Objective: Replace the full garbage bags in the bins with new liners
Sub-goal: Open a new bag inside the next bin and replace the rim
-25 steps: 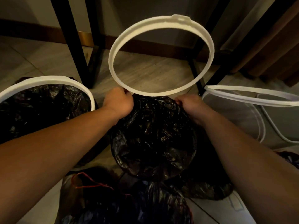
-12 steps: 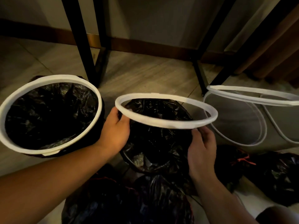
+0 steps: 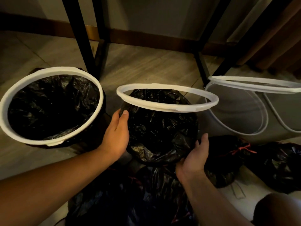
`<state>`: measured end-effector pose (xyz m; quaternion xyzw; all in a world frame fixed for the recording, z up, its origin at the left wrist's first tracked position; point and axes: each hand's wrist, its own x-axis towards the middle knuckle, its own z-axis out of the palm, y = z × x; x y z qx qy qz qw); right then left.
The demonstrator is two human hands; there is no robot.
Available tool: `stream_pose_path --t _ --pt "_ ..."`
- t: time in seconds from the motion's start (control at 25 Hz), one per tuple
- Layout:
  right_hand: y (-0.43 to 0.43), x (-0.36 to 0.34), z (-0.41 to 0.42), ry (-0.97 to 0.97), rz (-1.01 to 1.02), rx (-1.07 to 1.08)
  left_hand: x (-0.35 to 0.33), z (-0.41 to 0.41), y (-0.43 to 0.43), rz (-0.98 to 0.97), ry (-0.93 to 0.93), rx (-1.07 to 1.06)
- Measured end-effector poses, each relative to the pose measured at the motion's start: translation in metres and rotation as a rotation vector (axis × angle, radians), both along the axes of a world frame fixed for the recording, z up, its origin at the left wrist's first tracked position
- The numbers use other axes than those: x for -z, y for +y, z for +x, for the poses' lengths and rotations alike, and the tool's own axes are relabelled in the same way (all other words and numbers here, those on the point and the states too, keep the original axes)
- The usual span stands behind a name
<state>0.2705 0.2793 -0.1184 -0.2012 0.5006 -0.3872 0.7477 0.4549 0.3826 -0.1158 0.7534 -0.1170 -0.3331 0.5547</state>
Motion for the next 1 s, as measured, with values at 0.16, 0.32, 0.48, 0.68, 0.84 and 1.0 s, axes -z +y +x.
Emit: stream_pose_path --t 0.16,0.32,0.48,0.68,0.84,1.0 --pt "-0.009 -0.032 -0.012 0.302 -0.254 0.172 -0.020 0.005 0.002 -0.261 0.337 -0.239" --pt "-0.027 -0.103 -0.023 0.396 -0.979 0.182 -0.044 0.008 0.004 -0.458 0.364 -0.263" --pt "-0.041 -0.120 -0.024 0.580 -1.320 -0.309 -0.063 0.018 -0.002 -0.592 0.236 -0.093" --pt "-0.024 -0.060 -0.051 0.919 -1.569 -0.480 -0.049 0.036 -0.002 -0.147 -0.214 0.154" --pt "-0.027 -0.028 -0.040 1.111 -1.208 -0.628 -0.014 0.019 0.003 0.127 -0.615 0.378" --pt "-0.027 -0.016 -0.018 1.045 -0.911 -0.756 -0.002 0.016 0.002 0.142 -0.622 0.354"
